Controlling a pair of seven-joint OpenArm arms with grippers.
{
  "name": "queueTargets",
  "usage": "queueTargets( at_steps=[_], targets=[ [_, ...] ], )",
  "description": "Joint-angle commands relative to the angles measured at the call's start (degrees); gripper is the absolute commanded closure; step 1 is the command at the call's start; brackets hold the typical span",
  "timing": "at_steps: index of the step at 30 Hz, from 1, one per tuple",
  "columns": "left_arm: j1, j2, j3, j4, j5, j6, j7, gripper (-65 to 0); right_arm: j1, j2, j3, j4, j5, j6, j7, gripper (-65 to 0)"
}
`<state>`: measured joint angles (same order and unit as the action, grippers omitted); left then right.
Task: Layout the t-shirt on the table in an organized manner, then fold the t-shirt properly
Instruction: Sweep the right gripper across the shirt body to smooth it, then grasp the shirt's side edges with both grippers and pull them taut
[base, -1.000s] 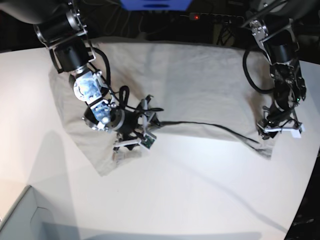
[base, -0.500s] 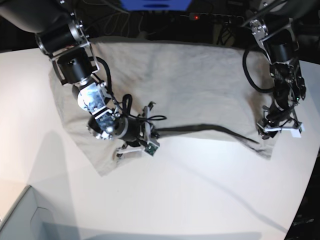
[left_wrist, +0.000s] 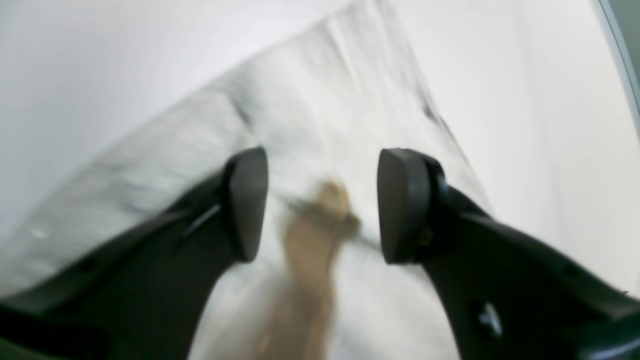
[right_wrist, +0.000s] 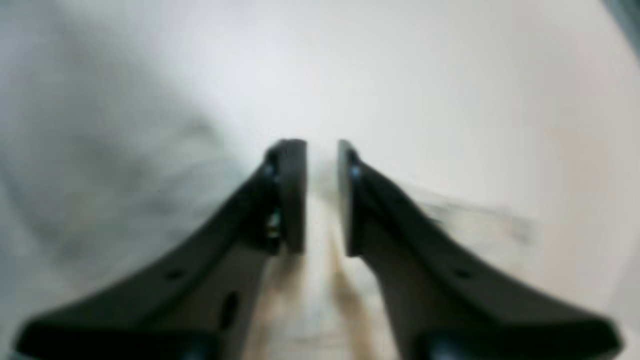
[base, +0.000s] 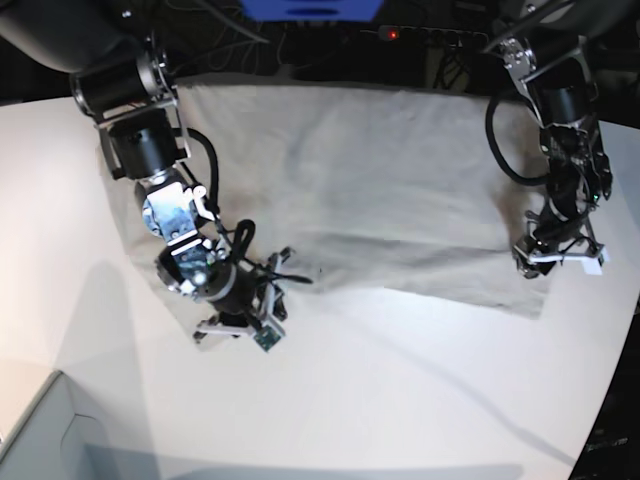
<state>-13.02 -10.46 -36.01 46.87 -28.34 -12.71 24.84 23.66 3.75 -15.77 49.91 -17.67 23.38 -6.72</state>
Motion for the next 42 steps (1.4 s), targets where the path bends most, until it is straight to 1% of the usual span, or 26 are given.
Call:
queueTargets(
  at_steps=[1, 3, 5, 7, 9, 10, 12, 14, 16, 17, 19, 20, 22, 23, 25, 28, 31, 34, 36, 38, 40, 42],
  targets=[
    [-0.21, -0.49, 0.01, 0.20, 0.69, 0.62, 1.23, -34.6, 1.70, -0.01, 0.08, 1.03, 0.57, -1.44, 1.31, -19.4],
    [-0.21, -0.49, 0.01, 0.20, 0.69, 0.62, 1.23, -34.6, 1.44, 0.25, 0.96, 1.30, 0.66, -2.32, 1.67, -26.5],
    [-0.21, -0.40, 0.01, 0.20, 0.69, 0.62, 1.23, -34.6, 0.91, 0.34, 2.36, 1.30, 0.66, -2.23, 1.58, -32.0],
    [-0.21, -0.40, 0.01, 0.20, 0.69, 0.62, 1.23, -34.6, 0.12, 0.43, 4.03, 1.83, 0.66, -2.23, 1.40, -34.6],
    [-0.21, -0.49, 0.01, 0.20, 0.69, 0.62, 1.23, -34.6, -1.64, 1.57, 5.88, 4.64, 0.66, -2.23, 1.14, -34.4],
    [-0.21, -0.49, 0.01, 0.29, 0.69, 0.62, 1.31, -34.6, -3.04, 2.10, 6.85, 6.40, 0.66, -2.23, 1.14, -33.5],
    [-0.21, -0.49, 0.01, 0.47, 0.69, 0.62, 1.40, -34.6, -6.21, 2.71, 8.69, 11.06, 0.66, -2.15, 0.96, -27.7],
    [-0.21, -0.40, 0.01, 0.47, 0.69, 0.62, 1.40, -34.6, -10.08, 3.15, 10.45, 15.98, 0.66, -2.06, -1.50, -18.0],
    [-0.21, -0.31, 0.01, 0.47, 0.69, 0.62, 1.23, -34.6, -14.30, 3.15, 12.74, 21.17, 0.66, 0.23, -5.89, -4.5],
    [-0.21, -0.31, 0.01, 0.38, 0.69, 0.62, 1.23, -34.6, -16.06, 3.06, 13.79, 23.28, 0.66, 1.63, -8.09, 0.0],
    [-0.21, -0.31, 0.01, 0.29, 0.51, 0.62, 1.23, -34.6, -19.92, 2.80, 15.37, 27.14, 0.66, 4.10, -12.66, 0.0],
    [-0.21, -0.31, 0.01, 0.29, 0.51, 0.62, 1.23, -34.6, -21.51, 2.80, 15.73, 28.55, 0.66, 5.50, -14.07, 0.0],
    [-0.21, -0.31, 0.01, 0.29, 0.69, 0.62, 1.23, -34.6, -24.14, 2.80, 15.99, 29.69, 0.66, 7.35, -15.13, 0.0],
    [-0.21, -0.31, 0.01, 0.29, 0.69, 0.62, 1.14, -34.6, -25.02, 2.80, 15.99, 29.69, 0.66, 7.35, -15.13, 0.0],
    [-0.21, -0.31, 0.01, 0.29, 0.69, 0.62, 1.14, -34.6, -25.73, 2.89, 16.08, 28.20, 0.75, 7.35, -14.86, 0.0],
    [-0.57, -0.31, 0.01, 0.20, 0.69, 0.62, 1.05, -34.6, -23.70, 2.98, 16.87, 22.40, 0.84, 7.44, -13.89, 0.0],
    [-0.74, -0.31, -0.08, 0.12, 0.69, 0.62, 1.05, -34.6, -18.52, 2.98, 19.95, 13.61, 0.84, 7.44, -10.47, 0.0],
    [-2.68, -0.22, 0.01, -0.41, 0.78, 0.62, 0.96, -34.6, -12.98, 3.15, 21.18, 4.81, 0.84, 7.44, -7.83, 0.0],
    [-5.05, -0.40, 0.01, -4.10, 0.78, 0.62, 0.79, -34.6, -8.50, 4.03, 21.44, -1.87, 0.75, 7.26, -5.98, 0.0],
    [-8.04, -0.75, 0.01, -9.20, 0.78, 0.62, -1.85, -34.6, -4.98, 4.56, 21.44, -7.49, 0.75, 7.17, -4.22, 0.0],
    [-10.94, -0.93, 0.36, -14.92, 0.86, 0.62, -6.60, -34.6, -1.20, 4.74, 21.44, -12.33, 0.75, 7.00, -2.47, 0.0],
    [-13.84, -1.98, 3.53, -19.05, 0.86, 0.62, -10.82, -34.6, 1.97, 5.26, 21.44, -16.28, 0.75, 5.15, -0.80, 0.0]
  ],
)
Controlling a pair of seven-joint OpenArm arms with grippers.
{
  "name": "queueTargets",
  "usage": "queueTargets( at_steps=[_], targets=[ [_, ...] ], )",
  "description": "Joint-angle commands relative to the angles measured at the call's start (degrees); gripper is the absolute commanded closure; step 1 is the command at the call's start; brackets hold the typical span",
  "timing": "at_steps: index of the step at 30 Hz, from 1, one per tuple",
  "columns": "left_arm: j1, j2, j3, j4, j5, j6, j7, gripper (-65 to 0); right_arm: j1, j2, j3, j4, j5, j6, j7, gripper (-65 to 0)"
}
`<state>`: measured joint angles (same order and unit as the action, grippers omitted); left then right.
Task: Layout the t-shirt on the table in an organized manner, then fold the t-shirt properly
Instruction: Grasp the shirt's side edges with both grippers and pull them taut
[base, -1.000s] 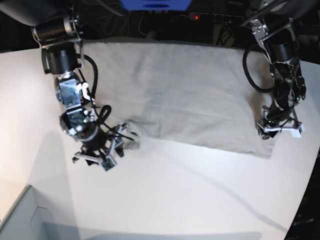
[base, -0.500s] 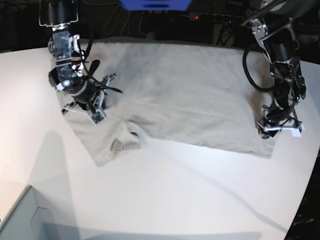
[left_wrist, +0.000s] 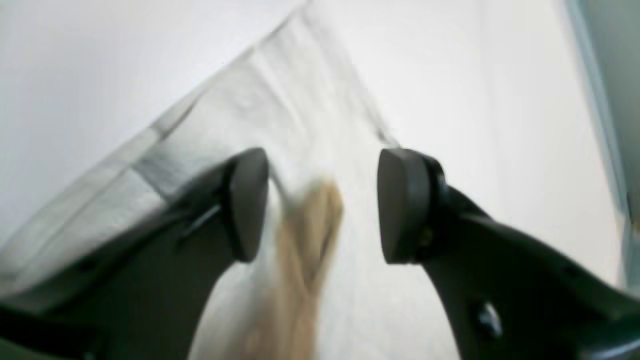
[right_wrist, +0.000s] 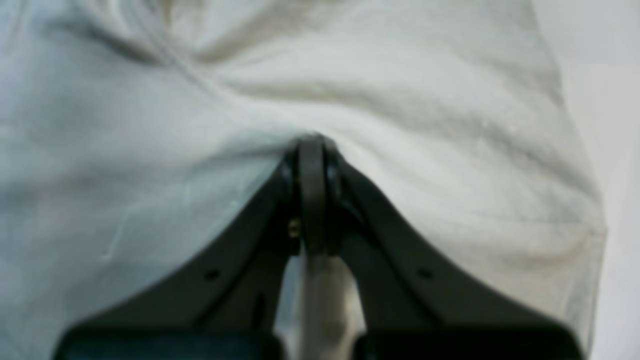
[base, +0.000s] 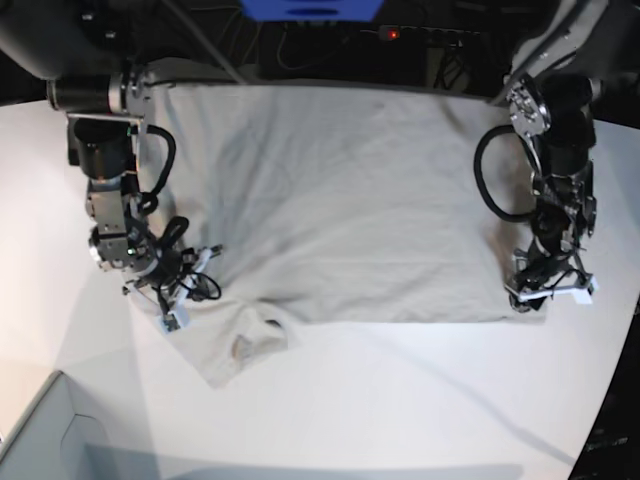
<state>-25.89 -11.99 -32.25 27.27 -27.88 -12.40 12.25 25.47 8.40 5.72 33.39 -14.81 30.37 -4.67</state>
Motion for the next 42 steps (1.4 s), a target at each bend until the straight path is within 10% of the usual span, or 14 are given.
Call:
queueTargets(
  at_steps=[1, 8, 23, 31, 42],
  targets=[
    [-2.37, -0.80, 2.67, -1.11, 0.32, 0.32, -0.16, -34.6, 1.56, 0.69, -0.05, -1.43, -2.12, -3.25, -1.71, 0.0],
    [-9.06, -0.98, 11.19, -1.38, -0.21, 0.67, -4.65, -34.6, 9.21, 0.87, -0.13, -7.76, -2.12, -8.35, 2.86, 0.0],
    [22.86, 6.14, -0.76, 57.44, 0.23, 0.93, 32.45, -34.3, -1.69, 2.01, 0.04, 20.37, -2.03, -8.44, -1.36, 0.0],
    [34.11, 7.20, -1.46, 57.26, 0.32, 0.67, 32.19, -34.3, -15.41, 1.22, 0.13, 42.61, -1.94, -4.74, -16.12, 0.0],
    [25.67, 3.33, 1.52, 33.00, 0.41, 0.58, 21.64, -34.3, -24.73, -0.89, 0.13, 45.34, -1.94, 1.41, -22.63, 0.0]
  ],
)
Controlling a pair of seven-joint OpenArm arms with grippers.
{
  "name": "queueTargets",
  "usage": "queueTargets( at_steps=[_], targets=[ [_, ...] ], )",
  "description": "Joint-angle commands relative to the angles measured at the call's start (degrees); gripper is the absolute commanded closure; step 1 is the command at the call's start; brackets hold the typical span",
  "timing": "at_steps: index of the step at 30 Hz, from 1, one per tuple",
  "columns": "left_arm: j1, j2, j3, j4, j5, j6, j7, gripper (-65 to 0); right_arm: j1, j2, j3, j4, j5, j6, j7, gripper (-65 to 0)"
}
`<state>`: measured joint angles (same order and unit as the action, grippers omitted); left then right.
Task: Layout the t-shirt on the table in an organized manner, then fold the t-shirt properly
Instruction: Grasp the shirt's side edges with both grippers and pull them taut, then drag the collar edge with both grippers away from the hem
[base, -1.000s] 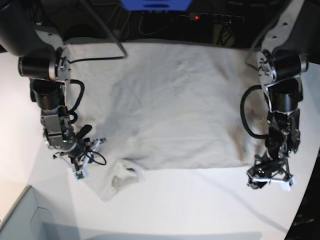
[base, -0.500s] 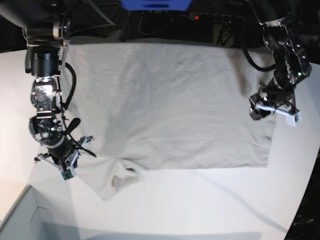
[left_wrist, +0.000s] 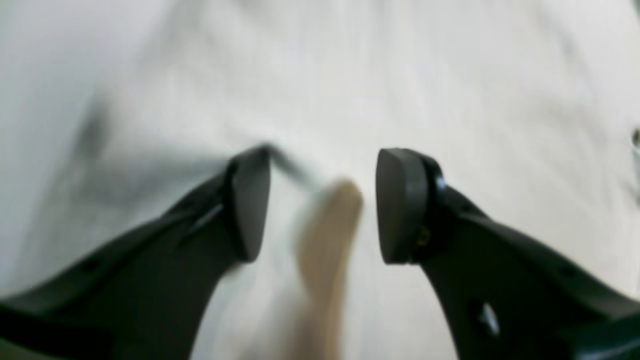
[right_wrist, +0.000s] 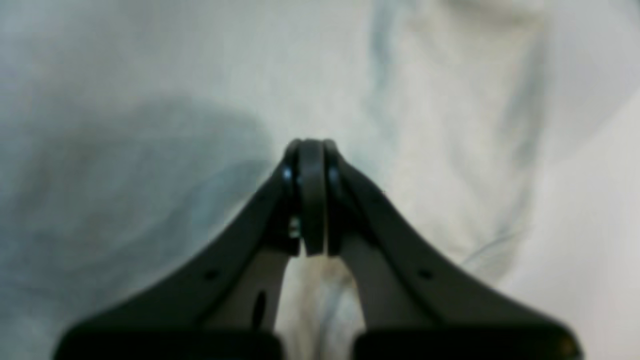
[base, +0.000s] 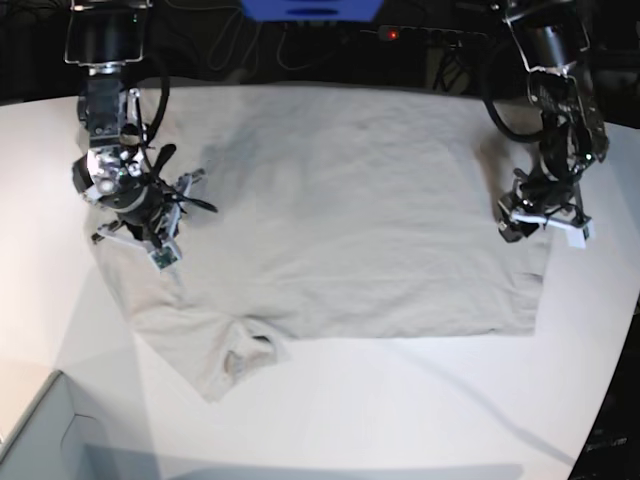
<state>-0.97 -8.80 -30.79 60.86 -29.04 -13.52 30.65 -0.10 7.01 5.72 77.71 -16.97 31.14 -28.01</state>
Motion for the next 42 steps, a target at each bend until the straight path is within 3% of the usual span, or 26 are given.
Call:
queueTargets(
  at_steps=[1, 7, 12, 17, 24, 28, 32, 36, 42],
  targets=[
    [-0.21, -0.48, 1.20, -2.62, 1.56, 1.69, 1.74, -34.3, 1.29, 0.51, 0.13, -1.80, 0.22, 0.65, 1.42, 0.0],
    [-7.16, -2.68, 5.25, -13.43, 1.48, 2.05, -5.47, -34.3, 11.04, 0.69, 4.88, -22.46, 0.14, 0.65, 9.24, 0.0],
    [-15.51, -4.70, 9.55, -28.47, 1.48, 2.05, -15.67, -34.5, 18.16, 2.18, 5.41, -34.77, 0.05, 0.65, 13.55, 0.0],
    [-24.30, -4.87, 13.07, -36.73, 1.48, 2.05, -22.96, -34.6, 23.35, 1.74, 5.41, -37.93, 0.05, 0.56, 15.57, 0.0],
    [-31.25, -4.70, 13.69, -35.67, 1.39, 2.05, -23.31, -34.6, 27.13, 0.95, 5.84, -37.14, 0.05, 0.56, 15.31, 0.0],
    [-30.98, -4.78, 13.33, -28.73, 0.86, 2.05, -17.86, -34.6, 22.91, 2.09, 7.34, -29.58, 0.05, 0.56, 15.22, 0.0],
    [-22.10, -4.26, 8.32, -11.32, 0.86, 2.05, -8.02, -34.6, 14.82, 1.21, 10.06, -16.31, 0.05, 0.82, 15.22, 0.0],
    [-10.68, -0.30, 1.47, 5.82, 1.39, 2.05, -0.72, -34.6, 5.68, 0.51, 11.47, -5.14, 0.05, 0.82, 14.43, 0.0],
    [3.83, 2.16, -4.69, 16.02, 1.30, 2.05, 2.36, -34.6, -5.04, -2.13, 11.47, 5.41, 0.05, 0.91, 10.38, 0.0]
  ],
)
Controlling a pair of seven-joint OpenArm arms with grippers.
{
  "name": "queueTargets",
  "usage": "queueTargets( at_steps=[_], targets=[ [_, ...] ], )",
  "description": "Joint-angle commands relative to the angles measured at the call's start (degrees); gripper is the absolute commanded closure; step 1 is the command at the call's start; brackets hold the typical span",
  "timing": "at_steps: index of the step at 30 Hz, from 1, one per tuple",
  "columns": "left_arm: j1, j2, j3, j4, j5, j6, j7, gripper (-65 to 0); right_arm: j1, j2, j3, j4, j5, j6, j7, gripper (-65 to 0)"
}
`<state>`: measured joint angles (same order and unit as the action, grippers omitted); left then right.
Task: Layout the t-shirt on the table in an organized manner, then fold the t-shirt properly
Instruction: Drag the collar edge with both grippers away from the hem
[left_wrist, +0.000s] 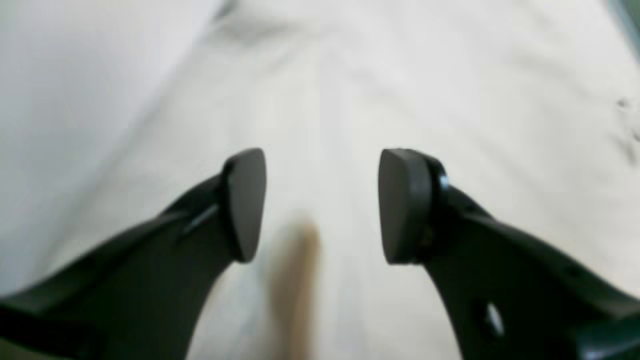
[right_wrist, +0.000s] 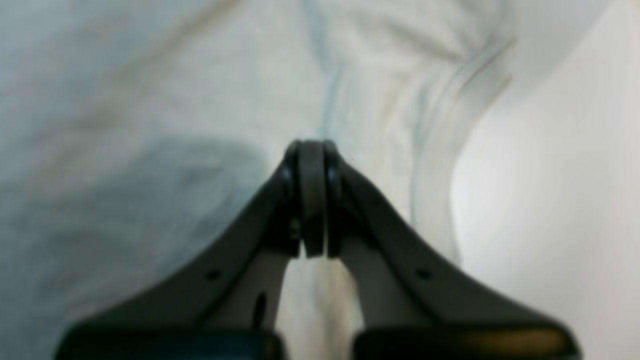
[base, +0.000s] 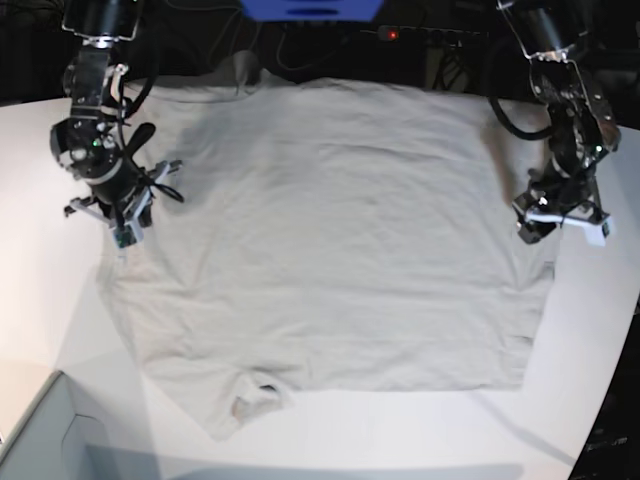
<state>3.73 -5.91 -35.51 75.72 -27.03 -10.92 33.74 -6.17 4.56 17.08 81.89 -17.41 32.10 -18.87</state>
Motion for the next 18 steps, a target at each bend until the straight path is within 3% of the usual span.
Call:
queueTargets(
  at_steps=[1, 8, 12, 18],
  targets=[
    [0.54, -0.81, 0.03, 1.33, -0.62, -0.55, -0.73, -34.6, 0.15, -0.12, 0.11, 1.76, 0.49, -0.05, 1.42, 0.0],
    [0.10, -3.36, 0.21, -10.01, -0.45, -1.08, -1.87, -34.7, 1.03, -0.91, 0.55, -5.71, 0.66, -0.05, 1.77, 0.0],
    [-3.68, -4.15, 0.56, -20.12, -0.45, -1.08, -8.90, -34.7, 4.72, -0.65, 0.55, -12.30, 0.66, -0.05, 1.77, 0.0],
    [-8.61, -6.35, 7.86, -30.49, -0.53, -0.91, -16.29, -34.7, 9.91, -0.38, 0.55, -18.19, 0.66, -0.23, 1.86, 0.0]
  ],
)
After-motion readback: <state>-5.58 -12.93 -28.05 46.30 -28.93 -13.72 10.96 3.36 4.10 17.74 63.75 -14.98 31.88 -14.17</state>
